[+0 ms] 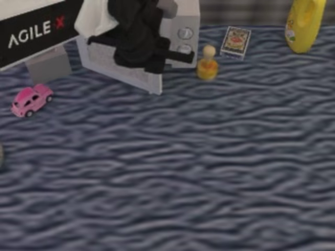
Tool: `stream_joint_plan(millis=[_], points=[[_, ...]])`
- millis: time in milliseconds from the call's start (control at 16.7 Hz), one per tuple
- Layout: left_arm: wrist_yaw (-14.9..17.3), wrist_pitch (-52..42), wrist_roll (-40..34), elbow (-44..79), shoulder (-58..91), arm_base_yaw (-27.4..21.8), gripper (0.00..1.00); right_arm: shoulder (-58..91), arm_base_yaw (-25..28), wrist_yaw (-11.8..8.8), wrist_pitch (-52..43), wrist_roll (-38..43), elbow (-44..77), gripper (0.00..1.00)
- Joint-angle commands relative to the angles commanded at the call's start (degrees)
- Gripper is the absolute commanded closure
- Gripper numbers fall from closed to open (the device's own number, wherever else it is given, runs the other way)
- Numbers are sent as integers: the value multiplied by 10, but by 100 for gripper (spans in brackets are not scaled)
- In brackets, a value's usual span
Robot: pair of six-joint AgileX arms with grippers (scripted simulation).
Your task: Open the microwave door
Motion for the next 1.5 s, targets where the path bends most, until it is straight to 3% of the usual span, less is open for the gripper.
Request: stream_joint_plan(millis=[240, 1500], points=[[17, 16, 34, -32, -25, 9, 100, 0, 0, 0, 0, 0, 0, 0], [18, 16, 34, -32, -26, 10, 100, 0, 0, 0, 0, 0, 0, 0]])
